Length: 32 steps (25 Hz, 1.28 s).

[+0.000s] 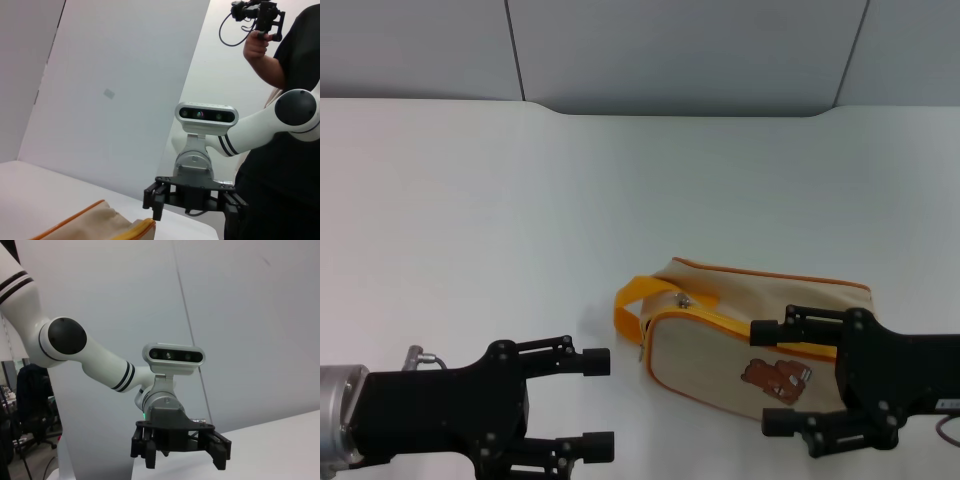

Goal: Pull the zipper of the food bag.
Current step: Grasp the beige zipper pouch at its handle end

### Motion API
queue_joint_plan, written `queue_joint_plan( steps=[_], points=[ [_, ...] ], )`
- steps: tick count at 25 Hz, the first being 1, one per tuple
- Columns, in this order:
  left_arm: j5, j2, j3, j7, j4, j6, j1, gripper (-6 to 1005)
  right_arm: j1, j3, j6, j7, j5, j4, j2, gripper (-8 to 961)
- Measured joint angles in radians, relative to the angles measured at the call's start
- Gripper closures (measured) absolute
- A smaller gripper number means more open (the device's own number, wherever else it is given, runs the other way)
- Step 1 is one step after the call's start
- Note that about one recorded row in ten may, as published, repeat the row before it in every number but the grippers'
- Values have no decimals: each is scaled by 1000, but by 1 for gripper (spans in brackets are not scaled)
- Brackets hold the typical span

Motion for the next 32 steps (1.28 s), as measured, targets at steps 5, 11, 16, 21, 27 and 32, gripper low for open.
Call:
queue_joint_plan(
  steps=[5, 11, 16, 21, 27, 32],
  points=[
    [1, -13, 0, 4, 4, -9, 14, 186, -34, -8, -4, -4, 0, -1, 4, 119],
    [3, -30, 0, 40, -2, -22, 30, 187, -60, -8, -9, -28, 0, 0, 2, 118],
    [3, -34, 0, 51, -6, -22, 37, 187, -61, -9, -4, -45, 0, 3, 3, 119],
    [3, -35, 1, 52, -7, -21, 39, 187, -62, -9, -5, -51, 0, 6, 4, 119],
    [3, -34, 2, 52, -2, -17, 43, 187, -62, -9, -8, -50, 0, 6, 6, 118],
    [3, -36, 2, 53, 0, -19, 41, 186, -62, -9, -9, -48, 0, 6, 6, 118]
  ],
)
